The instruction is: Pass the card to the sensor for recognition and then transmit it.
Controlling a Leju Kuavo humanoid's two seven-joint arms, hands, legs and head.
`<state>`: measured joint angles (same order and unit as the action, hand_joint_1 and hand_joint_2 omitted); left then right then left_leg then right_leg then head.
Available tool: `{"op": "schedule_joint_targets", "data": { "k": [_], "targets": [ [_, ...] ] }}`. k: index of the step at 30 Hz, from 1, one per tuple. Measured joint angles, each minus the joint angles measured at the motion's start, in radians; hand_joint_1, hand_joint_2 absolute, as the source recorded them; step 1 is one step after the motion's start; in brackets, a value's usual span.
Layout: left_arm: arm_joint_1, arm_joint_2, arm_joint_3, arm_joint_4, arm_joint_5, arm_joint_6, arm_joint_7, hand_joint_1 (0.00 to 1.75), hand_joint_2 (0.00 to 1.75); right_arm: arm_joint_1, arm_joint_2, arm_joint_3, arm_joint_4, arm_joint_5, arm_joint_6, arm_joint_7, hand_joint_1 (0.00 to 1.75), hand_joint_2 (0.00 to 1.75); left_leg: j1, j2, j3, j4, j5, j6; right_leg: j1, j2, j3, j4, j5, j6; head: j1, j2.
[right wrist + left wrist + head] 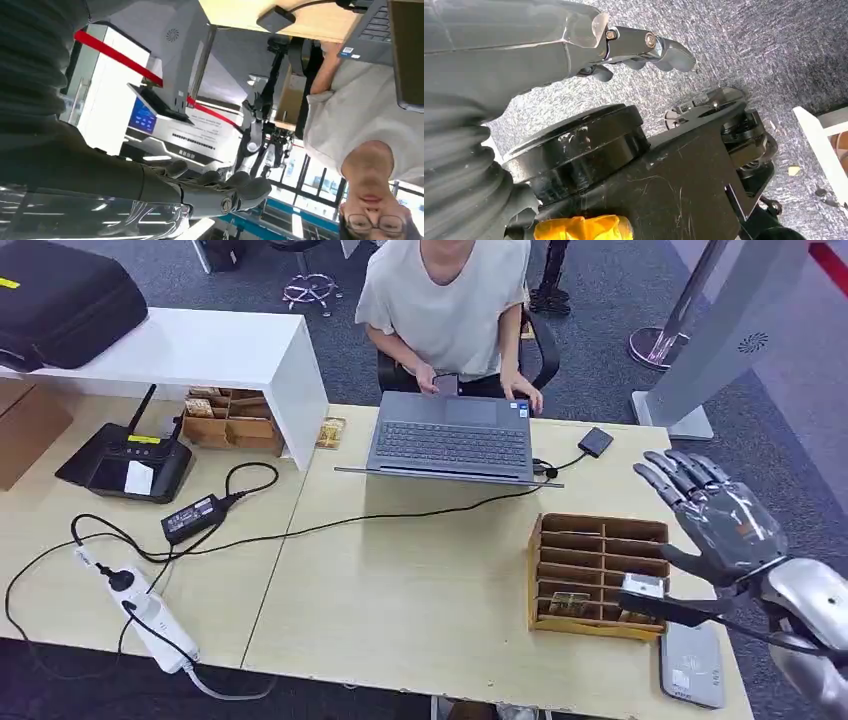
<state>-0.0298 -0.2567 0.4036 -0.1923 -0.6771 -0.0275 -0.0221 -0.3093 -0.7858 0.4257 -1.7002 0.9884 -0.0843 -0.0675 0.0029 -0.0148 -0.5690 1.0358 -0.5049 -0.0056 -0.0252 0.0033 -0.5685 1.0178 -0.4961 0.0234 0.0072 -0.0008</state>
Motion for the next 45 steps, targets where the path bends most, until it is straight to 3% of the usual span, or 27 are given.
{"op": "schedule_joint_targets", "data": {
  "k": [4,9,11,13,16,19,25,35,45],
  "targets": [
    [0.0,0.0,0.0,0.0,-0.001,0.0,0.0,0.0,1.75,0.0,0.0,0.007,0.004,0.007,-0.006,0.0,0.0,1.75,0.0,0.0,0.0,0.0,0.0,0.0,0.0,0.0,0.0,0.0,0.0,0.0,0.0,0.0],
    [-0.001,0.0,0.0,0.0,-0.017,-0.001,0.0,0.0,1.75,0.002,0.036,0.022,0.027,0.102,-0.115,0.031,0.0,1.75,0.0,0.0,0.0,0.0,0.0,0.0,0.0,0.0,0.0,0.0,0.0,0.0,0.0,0.0],
    [-0.002,-0.002,0.0,0.0,-0.021,-0.001,0.001,0.0,1.75,0.014,0.089,0.026,0.053,0.169,-0.189,0.091,0.0,1.75,0.001,0.0,0.0,0.0,0.0,0.0,0.002,0.0,0.0,0.0,0.0,0.0,0.0,0.0],
    [-0.002,-0.005,0.0,0.0,-0.024,0.001,0.01,0.0,1.75,0.06,0.179,0.018,0.073,0.237,-0.297,0.17,0.0,1.75,0.002,0.0,0.001,0.0,0.0,0.0,0.002,0.0,0.0,0.0,0.0,0.0,0.0,0.0],
    [0.002,-0.009,0.002,0.0,-0.024,0.003,0.01,0.0,1.75,0.146,0.263,0.008,0.077,0.293,-0.355,0.243,0.0,1.75,0.002,-0.003,0.0,-0.001,0.0,0.0,0.002,-0.003,0.0,0.0,-0.001,0.0,0.0,0.0],
    [0.004,-0.01,0.01,0.0,-0.024,0.004,0.01,0.0,1.75,0.2,0.319,-0.018,0.075,0.331,-0.339,0.288,0.0,1.75,0.002,-0.002,0.0,-0.001,0.0,0.0,0.002,-0.002,0.0,0.0,-0.001,-0.001,0.0,0.0],
    [0.005,-0.01,0.024,0.0,-0.021,0.006,0.01,0.0,1.75,0.271,0.371,-0.073,0.048,0.368,-0.293,0.319,0.0,1.75,0.002,-0.002,0.0,-0.001,0.0,0.0,0.002,-0.002,0.0,0.0,-0.001,0.0,0.0,0.0],
    [0.006,-0.011,0.041,0.0,-0.019,0.007,0.01,0.0,1.75,0.312,0.389,-0.115,0.029,0.372,-0.282,0.328,0.0,1.75,0.002,-0.002,0.0,-0.001,0.0,0.0,0.002,-0.002,0.0,0.0,-0.001,0.0,0.0,0.0],
    [0.005,-0.013,0.042,0.0,-0.042,0.003,0.01,0.0,1.75,0.285,0.401,-0.158,0.075,0.378,-0.269,0.344,0.0,1.75,0.002,-0.002,0.0,-0.001,0.0,0.0,0.002,-0.002,0.0,0.0,-0.001,0.0,0.0,0.0]
  ]
}}
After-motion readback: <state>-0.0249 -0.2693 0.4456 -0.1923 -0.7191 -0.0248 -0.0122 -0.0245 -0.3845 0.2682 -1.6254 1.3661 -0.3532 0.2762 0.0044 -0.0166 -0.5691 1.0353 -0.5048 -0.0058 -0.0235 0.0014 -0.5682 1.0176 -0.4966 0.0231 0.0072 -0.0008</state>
